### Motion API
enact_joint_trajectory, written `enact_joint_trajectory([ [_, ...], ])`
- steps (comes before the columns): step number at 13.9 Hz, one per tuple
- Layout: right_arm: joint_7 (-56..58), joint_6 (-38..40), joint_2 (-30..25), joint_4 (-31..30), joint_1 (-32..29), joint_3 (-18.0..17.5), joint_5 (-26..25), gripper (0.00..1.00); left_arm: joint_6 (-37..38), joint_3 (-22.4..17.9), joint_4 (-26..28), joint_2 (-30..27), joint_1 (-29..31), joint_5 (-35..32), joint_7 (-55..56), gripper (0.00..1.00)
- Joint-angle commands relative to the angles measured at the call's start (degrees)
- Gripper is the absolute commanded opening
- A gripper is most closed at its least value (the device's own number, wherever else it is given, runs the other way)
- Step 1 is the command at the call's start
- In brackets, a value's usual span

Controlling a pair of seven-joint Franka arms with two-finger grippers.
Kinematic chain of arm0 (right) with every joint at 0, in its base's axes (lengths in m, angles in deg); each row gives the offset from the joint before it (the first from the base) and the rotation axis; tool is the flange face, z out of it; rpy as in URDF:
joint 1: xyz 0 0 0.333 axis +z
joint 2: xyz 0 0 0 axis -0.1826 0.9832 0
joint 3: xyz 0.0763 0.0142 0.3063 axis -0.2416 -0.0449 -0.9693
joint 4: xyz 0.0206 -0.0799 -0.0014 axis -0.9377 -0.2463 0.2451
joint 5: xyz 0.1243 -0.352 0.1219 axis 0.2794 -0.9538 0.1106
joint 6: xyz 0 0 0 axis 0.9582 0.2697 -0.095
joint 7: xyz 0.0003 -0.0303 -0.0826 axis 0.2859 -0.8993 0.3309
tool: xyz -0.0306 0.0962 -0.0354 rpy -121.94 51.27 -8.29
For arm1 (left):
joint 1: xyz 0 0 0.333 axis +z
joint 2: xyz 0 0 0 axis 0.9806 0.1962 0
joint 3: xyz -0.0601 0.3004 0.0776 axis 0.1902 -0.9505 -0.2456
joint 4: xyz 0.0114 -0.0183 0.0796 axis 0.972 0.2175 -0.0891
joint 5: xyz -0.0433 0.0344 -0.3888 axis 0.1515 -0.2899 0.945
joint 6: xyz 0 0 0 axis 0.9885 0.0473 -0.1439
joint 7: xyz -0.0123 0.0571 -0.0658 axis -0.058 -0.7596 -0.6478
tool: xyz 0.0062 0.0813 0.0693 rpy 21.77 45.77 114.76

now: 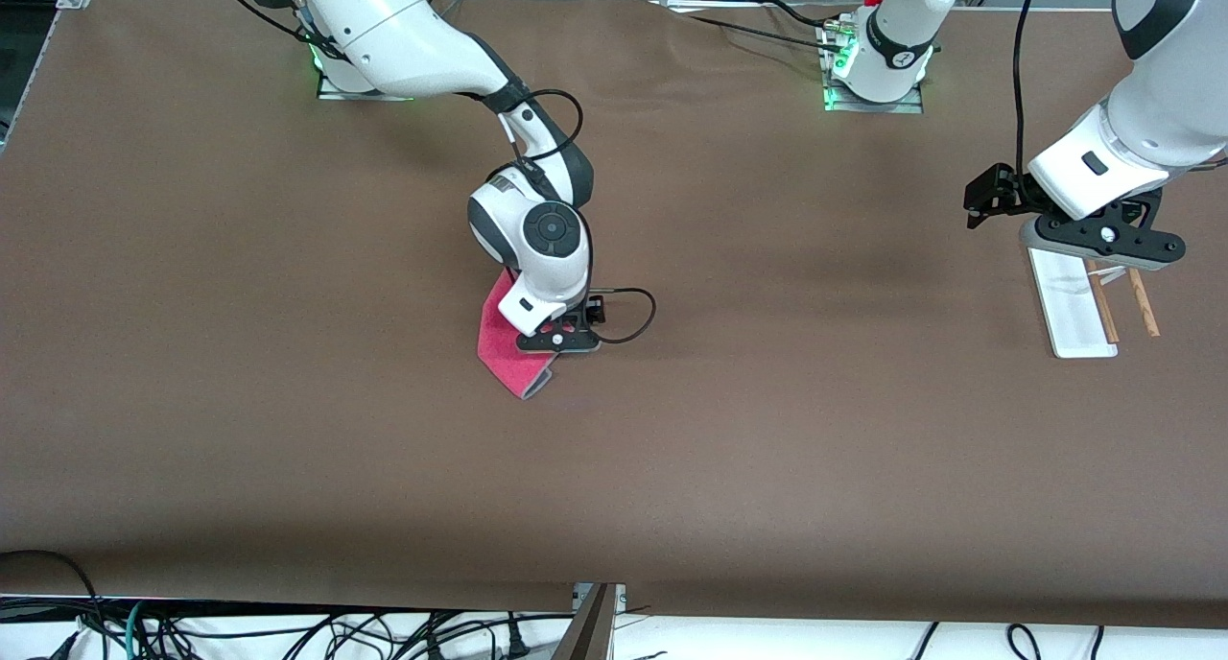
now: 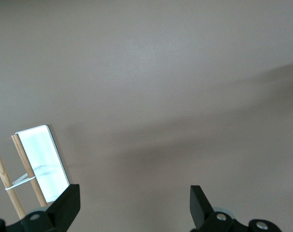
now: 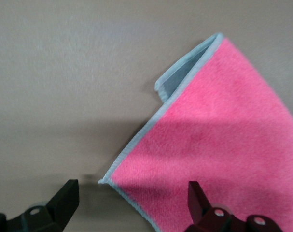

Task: Pass towel and hang on rack
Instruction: 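Lower the right gripper and pinch the pink towel's corner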

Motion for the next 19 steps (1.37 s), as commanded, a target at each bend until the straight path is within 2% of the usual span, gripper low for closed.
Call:
enact_joint_trajectory([
  [1,-1.6,-0.2,1.2,1.4,1.3,0.5,-1.3,1.0,1.2,0.1,-0.9,-0.2,-0.2,-0.7,0.6,1.0],
  [3,-1.5,-0.2,1.3,1.4,1.3,0.5,-1.4,0.98,1.2,0.1,-0.9,-0.2,-0.2,-0.7,0.6,1.0],
  [4,-1.5,-0.2,1.3,1.4,1.3,0.5,-1.4,0.9,1.2,0.1,-0.9,-0.2,-0.2,-0.7,0.6,1.0],
  [6,-1.4,-0.2,1.3,1.4,1.2,0.5,-1.4,0.66,1.2,0.1,-0.9,-0.2,-0.2,-0.7,0.6,1.0],
  [7,-1.3,-0.2,1.3,1.4,1.2,0.5,-1.4,0.59,1.2,0.1,-0.9,-0.3,-0.2,-0.7,0.6,1.0],
  [11,-1.2,-0.2,1.3,1.4,1.2,0.6,-1.4,0.57,1.2,0.1,-0.9,-0.2,-0.2,-0.7,0.6,1.0],
  [14,-1.1,-0.2,1.3,1.4,1.2,0.6,-1.6,0.45,1.2,0.1,-0.9,-0.2,-0.2,-0.7,0.6,1.0],
  [16,-1.0,-0.2,1.3,1.4,1.2,0.6,-2.4,0.4,1.2,0.1,-0.9,-0.2,-0.2,-0.7,0.6,1.0],
  [19,-0.9,-0.2,1.3,1.4,1.1,0.6,-2.5,0.19,1.2,0.1,-0.9,-0.3,-0.2,-0.7,0.6,1.0],
])
